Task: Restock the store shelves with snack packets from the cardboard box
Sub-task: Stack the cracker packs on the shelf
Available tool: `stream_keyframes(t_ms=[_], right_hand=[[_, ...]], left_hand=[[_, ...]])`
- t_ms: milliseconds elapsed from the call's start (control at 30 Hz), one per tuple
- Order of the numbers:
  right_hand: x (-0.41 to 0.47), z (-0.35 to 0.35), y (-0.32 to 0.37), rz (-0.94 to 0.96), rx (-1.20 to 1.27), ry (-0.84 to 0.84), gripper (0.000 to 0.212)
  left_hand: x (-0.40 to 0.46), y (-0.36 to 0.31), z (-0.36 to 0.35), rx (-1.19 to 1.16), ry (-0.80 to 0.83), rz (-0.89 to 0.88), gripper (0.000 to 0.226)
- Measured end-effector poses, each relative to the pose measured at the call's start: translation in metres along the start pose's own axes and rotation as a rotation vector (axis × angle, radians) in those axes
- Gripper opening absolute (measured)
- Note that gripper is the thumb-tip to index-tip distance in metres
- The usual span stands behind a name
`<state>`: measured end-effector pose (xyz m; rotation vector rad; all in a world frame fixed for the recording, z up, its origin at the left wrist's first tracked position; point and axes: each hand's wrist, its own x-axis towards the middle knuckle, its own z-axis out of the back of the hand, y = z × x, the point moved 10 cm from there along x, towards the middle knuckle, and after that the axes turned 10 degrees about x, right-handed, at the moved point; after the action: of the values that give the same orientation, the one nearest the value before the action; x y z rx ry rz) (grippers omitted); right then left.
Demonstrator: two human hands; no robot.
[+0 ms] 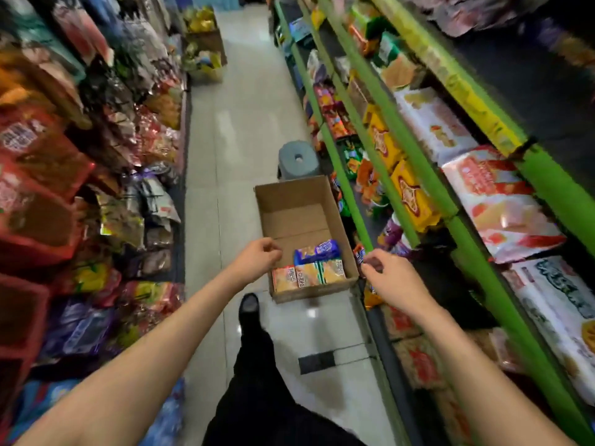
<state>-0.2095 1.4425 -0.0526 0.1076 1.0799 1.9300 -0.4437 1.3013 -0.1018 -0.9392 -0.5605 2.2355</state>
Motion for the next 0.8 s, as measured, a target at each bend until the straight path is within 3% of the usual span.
stream_keyframes(t_ms=[233, 400, 700, 800], right_hand=[[0.157, -0.092, -0.02, -0.219, 0.019, 0.035, 0.014], [0.25, -0.168, -0.026, -0.364, 0.03, 0.129, 0.016], [0.337, -0.252, -0.104, -0.614, 0.098, 0.249, 0.012], [0.358, -0.289, -0.151, -0.684, 0.14, 0.29, 0.011]], left_hand=[[0.174, 0.092, 0.001, -0.096, 0.148, 0.109, 0.014], [0.286, 0.134, -0.008, 0.005, 0.291, 0.156, 0.012], [0.406, 0.202, -0.073, 0.137, 0.488, 0.242, 0.012], [0.439, 0.228, -0.118, 0.158, 0.542, 0.255, 0.023]])
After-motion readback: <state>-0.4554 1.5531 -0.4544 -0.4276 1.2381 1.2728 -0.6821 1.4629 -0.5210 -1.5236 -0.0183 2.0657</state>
